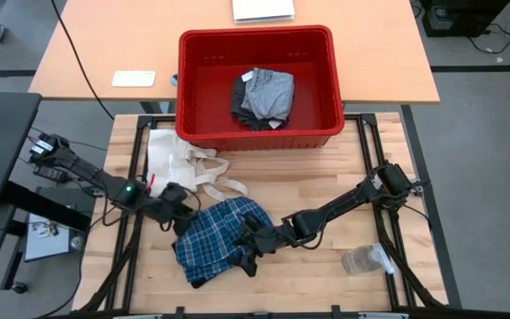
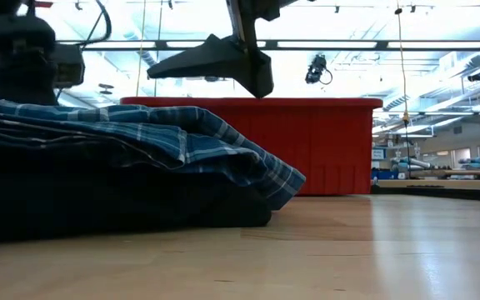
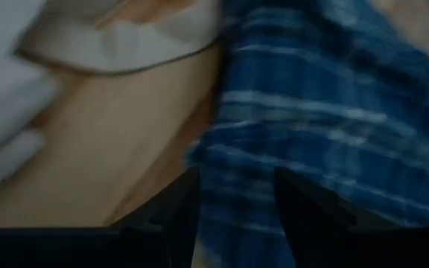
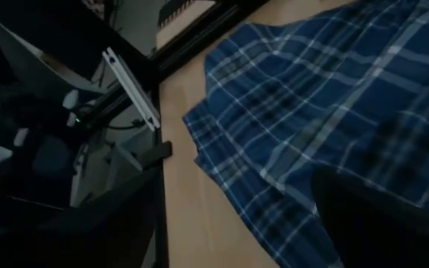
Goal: Fold laundry
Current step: Put the blue pants into the red bin
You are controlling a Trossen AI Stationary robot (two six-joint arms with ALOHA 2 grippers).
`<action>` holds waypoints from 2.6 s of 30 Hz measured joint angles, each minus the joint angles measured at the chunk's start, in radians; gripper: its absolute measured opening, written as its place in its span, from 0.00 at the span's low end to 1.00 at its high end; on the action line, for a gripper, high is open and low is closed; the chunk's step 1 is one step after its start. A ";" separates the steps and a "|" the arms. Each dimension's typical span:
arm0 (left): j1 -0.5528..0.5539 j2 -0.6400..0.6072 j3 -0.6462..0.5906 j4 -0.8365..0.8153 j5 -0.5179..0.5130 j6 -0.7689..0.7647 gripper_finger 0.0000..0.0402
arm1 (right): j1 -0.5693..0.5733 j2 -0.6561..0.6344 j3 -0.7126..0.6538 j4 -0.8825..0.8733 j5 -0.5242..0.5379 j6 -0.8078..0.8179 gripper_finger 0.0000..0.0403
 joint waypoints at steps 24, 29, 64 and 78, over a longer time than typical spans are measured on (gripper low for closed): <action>0.561 0.015 -0.001 0.132 0.667 0.343 0.78 | -0.093 0.000 -0.001 -0.019 -0.206 -0.108 0.86; 0.622 0.112 -0.001 0.133 0.708 0.421 0.79 | -0.095 0.000 -0.001 -0.020 -0.250 -0.125 0.86; 0.610 0.367 0.146 0.545 1.291 0.218 0.76 | -0.133 -0.001 -0.012 -0.307 0.013 -0.287 0.86; 0.323 0.367 0.146 0.489 0.795 0.177 0.67 | -0.131 -0.008 0.011 -0.337 0.047 -0.205 0.86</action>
